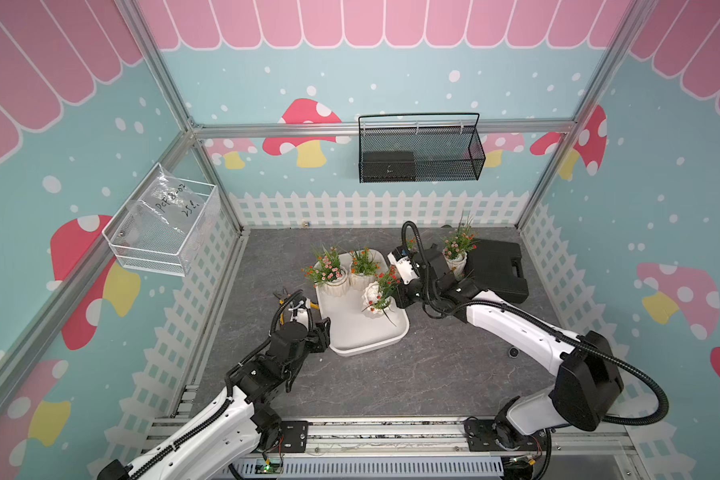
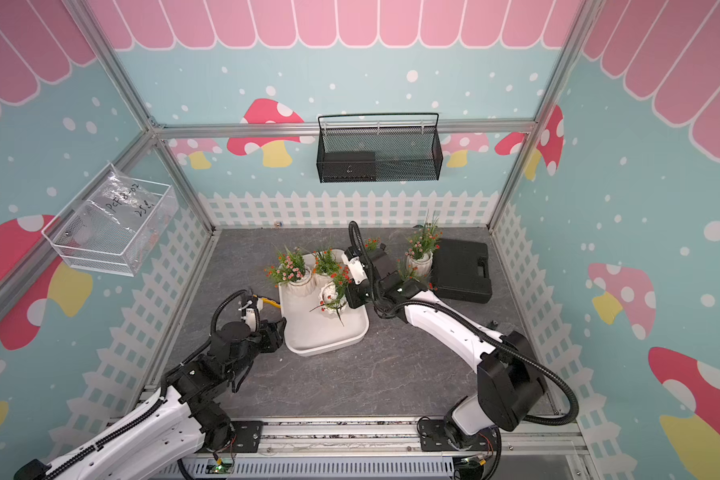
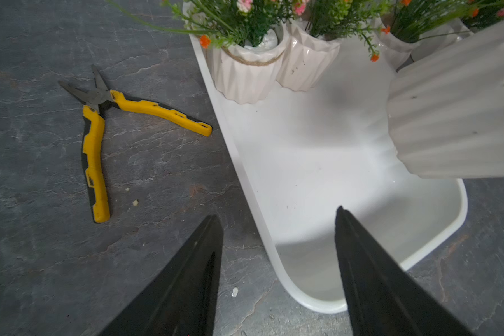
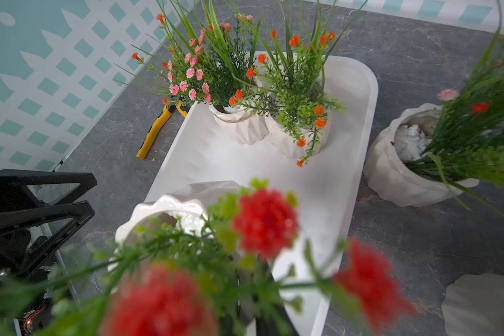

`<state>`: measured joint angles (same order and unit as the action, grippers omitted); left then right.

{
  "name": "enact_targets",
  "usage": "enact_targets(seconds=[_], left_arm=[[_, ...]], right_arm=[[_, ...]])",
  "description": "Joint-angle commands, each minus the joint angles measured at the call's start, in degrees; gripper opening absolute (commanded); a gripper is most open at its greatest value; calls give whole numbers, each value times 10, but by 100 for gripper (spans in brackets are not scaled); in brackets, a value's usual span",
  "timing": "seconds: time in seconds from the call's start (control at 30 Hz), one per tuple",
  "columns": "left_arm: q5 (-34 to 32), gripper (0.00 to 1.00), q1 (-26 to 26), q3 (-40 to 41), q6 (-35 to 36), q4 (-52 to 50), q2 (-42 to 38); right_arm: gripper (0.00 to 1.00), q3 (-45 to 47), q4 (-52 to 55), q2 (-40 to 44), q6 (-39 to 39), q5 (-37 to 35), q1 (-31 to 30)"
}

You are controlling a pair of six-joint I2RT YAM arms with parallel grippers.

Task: Put the potted gypsophila into the storage box
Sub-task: Pick up the baby's breath potted plant from the center of the board, then place the baby's breath potted plant at the storage box.

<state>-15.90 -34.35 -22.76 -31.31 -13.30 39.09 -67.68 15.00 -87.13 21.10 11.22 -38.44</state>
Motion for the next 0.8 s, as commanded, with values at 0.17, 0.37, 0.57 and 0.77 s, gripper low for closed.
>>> enact_targets(seconds=[0.17, 0.37, 0.57, 0.77], left_arm=[[12, 61, 41, 19, -37, 0, -5], [91, 56, 86, 51, -66, 49, -3], [172, 55, 143, 88, -99, 117, -2], [233, 55, 179, 121, -128, 177, -3]], right_arm=[[0, -98, -38, -98, 15, -17, -37], [0, -162, -28, -180, 21, -18, -55], [0, -204, -15, -237, 28, -31, -63], [0, -244, -1, -278, 31, -33, -65]])
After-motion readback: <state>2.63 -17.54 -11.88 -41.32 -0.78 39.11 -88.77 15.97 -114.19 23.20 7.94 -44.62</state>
